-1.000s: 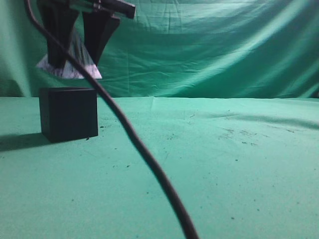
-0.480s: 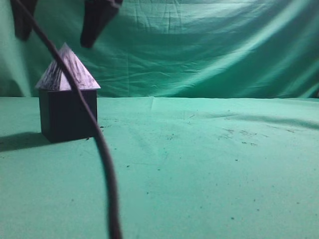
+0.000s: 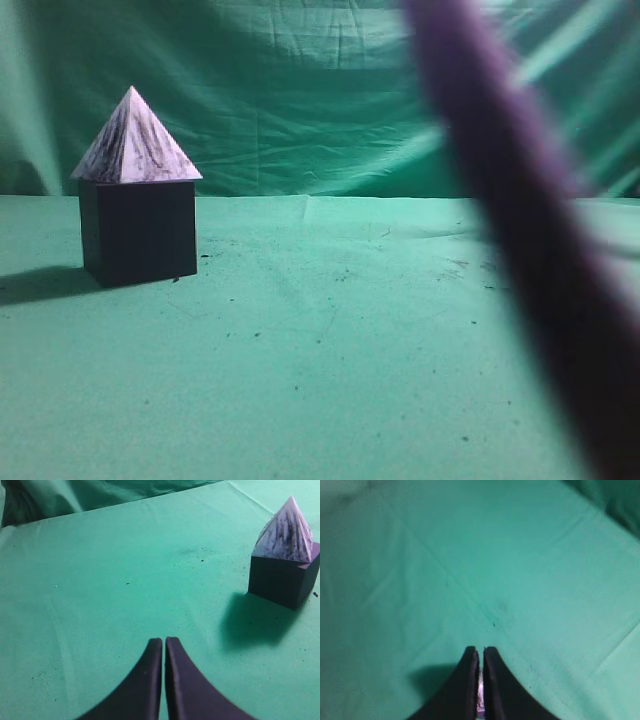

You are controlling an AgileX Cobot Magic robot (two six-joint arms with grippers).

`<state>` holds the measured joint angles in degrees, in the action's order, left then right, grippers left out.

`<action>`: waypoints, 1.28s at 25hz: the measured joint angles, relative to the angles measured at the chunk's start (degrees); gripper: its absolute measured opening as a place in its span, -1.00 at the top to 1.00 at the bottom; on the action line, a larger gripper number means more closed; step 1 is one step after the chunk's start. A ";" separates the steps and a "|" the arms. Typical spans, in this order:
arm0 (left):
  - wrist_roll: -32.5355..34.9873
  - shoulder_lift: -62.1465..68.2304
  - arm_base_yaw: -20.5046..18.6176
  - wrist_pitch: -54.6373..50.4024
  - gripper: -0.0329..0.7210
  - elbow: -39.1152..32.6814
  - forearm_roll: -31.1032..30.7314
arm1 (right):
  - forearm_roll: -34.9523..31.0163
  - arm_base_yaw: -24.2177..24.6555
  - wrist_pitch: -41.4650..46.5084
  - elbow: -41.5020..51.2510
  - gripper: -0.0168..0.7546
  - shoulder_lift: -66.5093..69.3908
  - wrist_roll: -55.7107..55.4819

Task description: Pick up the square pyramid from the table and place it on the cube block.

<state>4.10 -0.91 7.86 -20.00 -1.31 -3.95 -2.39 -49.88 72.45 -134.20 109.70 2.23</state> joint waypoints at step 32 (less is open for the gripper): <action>0.00 0.00 0.00 0.00 0.91 0.00 0.00 | 5.31 0.00 -12.27 78.62 0.96 -75.32 -2.23</action>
<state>4.10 -0.91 7.86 -20.00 -1.31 -3.95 2.93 -49.88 60.18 -55.58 34.38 0.00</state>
